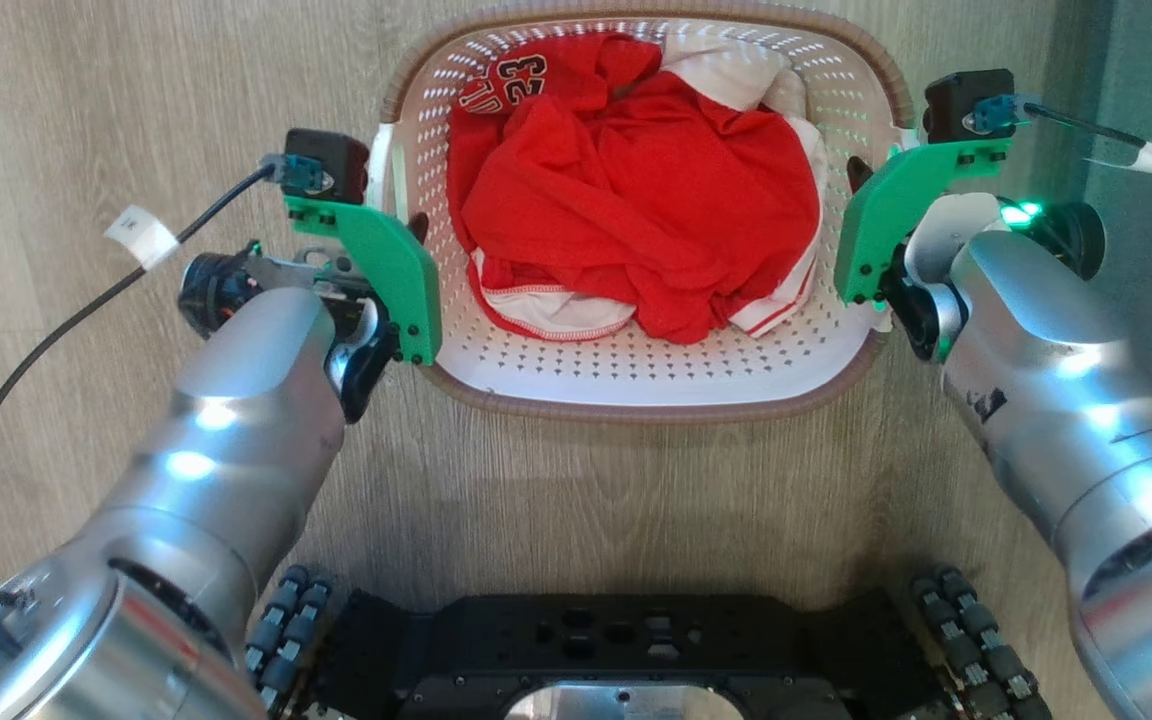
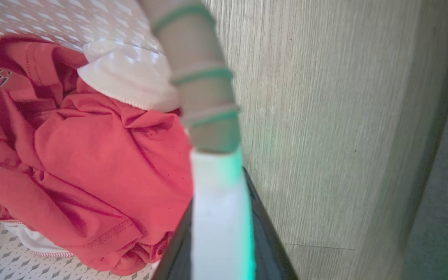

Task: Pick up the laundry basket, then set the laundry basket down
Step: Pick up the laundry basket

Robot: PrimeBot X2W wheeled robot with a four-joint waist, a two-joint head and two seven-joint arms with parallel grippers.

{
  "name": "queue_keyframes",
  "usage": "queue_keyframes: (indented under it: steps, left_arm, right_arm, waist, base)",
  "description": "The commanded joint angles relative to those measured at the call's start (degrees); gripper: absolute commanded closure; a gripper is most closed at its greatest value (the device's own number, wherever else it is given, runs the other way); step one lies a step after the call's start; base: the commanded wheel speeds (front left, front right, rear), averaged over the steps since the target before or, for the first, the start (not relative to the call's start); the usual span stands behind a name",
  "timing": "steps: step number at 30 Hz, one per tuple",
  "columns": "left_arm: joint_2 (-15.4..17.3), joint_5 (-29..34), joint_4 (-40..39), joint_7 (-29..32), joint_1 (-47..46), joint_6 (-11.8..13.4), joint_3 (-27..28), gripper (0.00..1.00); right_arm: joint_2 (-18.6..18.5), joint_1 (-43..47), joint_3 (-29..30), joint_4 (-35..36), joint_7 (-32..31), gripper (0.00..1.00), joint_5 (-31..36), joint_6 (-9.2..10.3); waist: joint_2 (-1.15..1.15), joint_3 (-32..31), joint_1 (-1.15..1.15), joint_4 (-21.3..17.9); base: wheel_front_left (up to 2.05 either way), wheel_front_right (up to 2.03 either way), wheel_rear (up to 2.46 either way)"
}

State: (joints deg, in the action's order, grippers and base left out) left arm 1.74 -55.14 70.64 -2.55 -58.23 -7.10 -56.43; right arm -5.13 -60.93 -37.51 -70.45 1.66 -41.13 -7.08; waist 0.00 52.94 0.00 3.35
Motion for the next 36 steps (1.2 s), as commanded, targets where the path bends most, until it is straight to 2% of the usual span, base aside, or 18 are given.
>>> queue_keyframes:
  steps: [1, 7, 15, 27, 36]
  left_arm:
    - [1.1, -0.1, -1.0, 0.3, 0.6, -0.4, -0.7, 1.0]
    - [1.1, -0.9, -3.3, 3.6, 1.2, -0.4, -4.5, 1.0]
    - [1.1, -2.6, -4.8, 8.9, 1.5, -0.4, -8.9, 1.0]
    - [1.2, -7.1, -5.0, 17.9, 4.0, -0.4, -13.6, 1.0]
    - [3.4, -9.4, -6.4, 23.9, 9.4, -0.4, -15.6, 1.0]
  right_arm:
    - [0.6, 2.3, -1.9, 0.3, 0.0, 1.0, 0.0, -0.41]
    - [-0.2, 2.8, -5.1, -0.2, -2.6, 1.0, 0.7, -0.41]
    - [-1.0, 4.3, -9.2, 0.9, -10.0, 1.0, -0.6, -0.41]
    - [-2.8, 9.2, -14.1, 6.2, -19.2, 1.0, -8.4, -0.41]
    - [-2.2, 14.2, -18.7, 8.7, -23.3, 1.0, -14.2, -0.41]
  waist:
    - [0.0, -0.4, 0.0, 0.0]
    - [0.0, -3.1, 0.0, 0.2]
    - [0.0, -8.6, 0.0, 0.7]
    - [0.0, -21.8, 0.0, 1.4]
    - [0.0, -34.3, 0.0, 1.3]
  base:
    - [0.0, 0.0, 0.0]
    - [0.0, 0.0, 0.0]
    - [0.0, 0.0, 0.0]
    - [0.0, 0.0, 0.0]
    - [0.0, 0.0, 0.0]
